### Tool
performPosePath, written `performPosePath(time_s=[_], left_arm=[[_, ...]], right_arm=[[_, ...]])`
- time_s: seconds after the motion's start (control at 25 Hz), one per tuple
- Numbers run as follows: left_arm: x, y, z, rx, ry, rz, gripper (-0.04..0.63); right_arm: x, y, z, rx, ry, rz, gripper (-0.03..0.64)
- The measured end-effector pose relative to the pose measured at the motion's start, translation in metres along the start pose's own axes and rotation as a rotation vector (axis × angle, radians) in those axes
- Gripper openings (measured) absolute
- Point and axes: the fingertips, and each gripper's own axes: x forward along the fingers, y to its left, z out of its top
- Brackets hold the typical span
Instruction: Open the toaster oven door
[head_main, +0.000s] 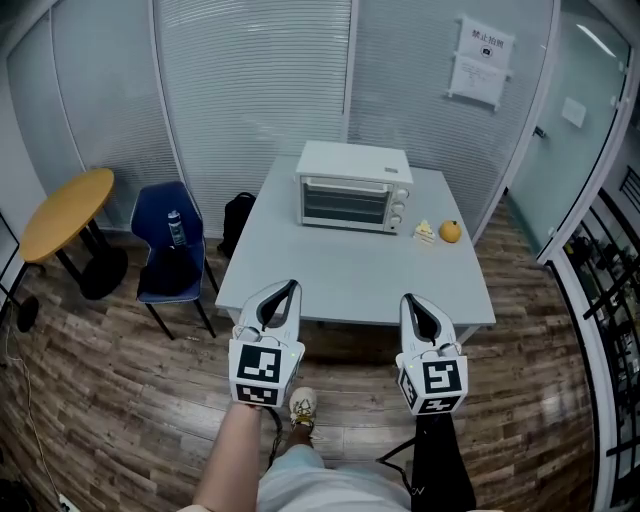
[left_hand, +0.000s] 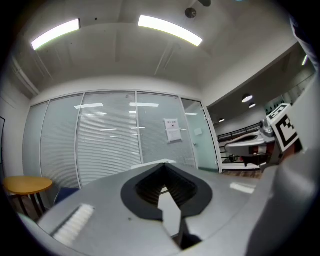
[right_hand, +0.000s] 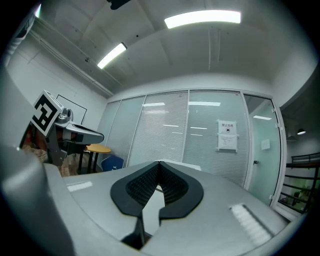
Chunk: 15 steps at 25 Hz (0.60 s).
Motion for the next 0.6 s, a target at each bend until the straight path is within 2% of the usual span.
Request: performPosePath(time_s=[0.28,0.6], left_arm=[[0.072,0.018,-0.001,0.001,-0.015,-0.047,0.055],[0.164,0.061,-0.001,-0.002,-0.029,-0.089,0.055]], right_arm=[[0.063,-0.018,-0.005,-0.012,0.007,-0.014,0.003],[0.153,-0.049,-0.001,-0.006,-0.001,-0.065,0.002]])
